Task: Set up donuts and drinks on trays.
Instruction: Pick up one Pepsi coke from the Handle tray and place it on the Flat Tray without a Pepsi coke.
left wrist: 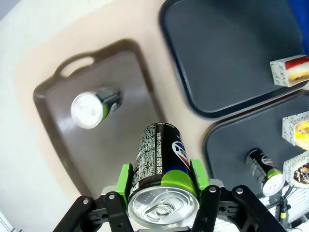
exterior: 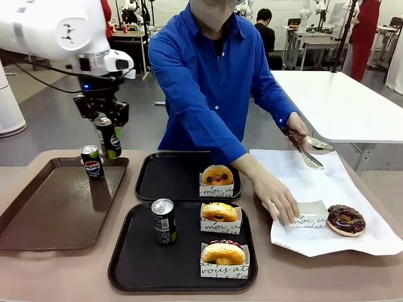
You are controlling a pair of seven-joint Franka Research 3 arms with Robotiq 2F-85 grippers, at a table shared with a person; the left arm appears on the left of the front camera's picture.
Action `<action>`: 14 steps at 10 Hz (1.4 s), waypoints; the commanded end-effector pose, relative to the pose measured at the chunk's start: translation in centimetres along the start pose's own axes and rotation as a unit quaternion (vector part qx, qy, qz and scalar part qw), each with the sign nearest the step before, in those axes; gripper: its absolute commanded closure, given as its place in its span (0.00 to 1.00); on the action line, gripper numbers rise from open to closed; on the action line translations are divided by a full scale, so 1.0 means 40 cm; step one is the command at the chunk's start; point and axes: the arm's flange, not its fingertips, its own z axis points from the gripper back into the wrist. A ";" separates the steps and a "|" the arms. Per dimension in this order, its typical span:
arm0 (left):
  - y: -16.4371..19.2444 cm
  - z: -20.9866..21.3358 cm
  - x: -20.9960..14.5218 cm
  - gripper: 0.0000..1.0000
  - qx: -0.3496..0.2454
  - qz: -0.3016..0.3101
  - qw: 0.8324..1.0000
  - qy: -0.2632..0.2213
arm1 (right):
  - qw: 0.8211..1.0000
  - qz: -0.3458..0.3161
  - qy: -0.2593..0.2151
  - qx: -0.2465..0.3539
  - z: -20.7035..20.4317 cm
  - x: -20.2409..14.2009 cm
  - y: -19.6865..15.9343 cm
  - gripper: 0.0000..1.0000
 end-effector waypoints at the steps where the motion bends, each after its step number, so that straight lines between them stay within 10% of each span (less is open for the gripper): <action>1: -0.038 -0.008 0.044 0.41 -0.026 -0.029 0.999 -0.019 | 1.000 0.000 -0.003 0.006 -0.002 -0.001 0.003 0.00; 5: 0.024 -0.060 -0.030 0.41 -0.052 -0.044 0.997 0.034 | 1.000 0.000 -0.003 0.006 -0.002 -0.001 0.003 0.00; 6: 0.088 -0.056 -0.129 0.41 -0.057 -0.053 0.993 0.085 | 1.000 0.000 -0.003 0.006 -0.002 -0.001 0.003 0.00; 9: 0.189 -0.048 -0.426 0.41 -0.016 -0.057 0.998 0.032 | 1.000 0.000 -0.003 0.006 -0.002 -0.001 0.003 0.00; 14: 0.206 -0.054 -0.401 0.41 -0.020 -0.050 0.998 0.033 | 1.000 0.000 -0.003 0.006 -0.002 -0.001 0.003 0.00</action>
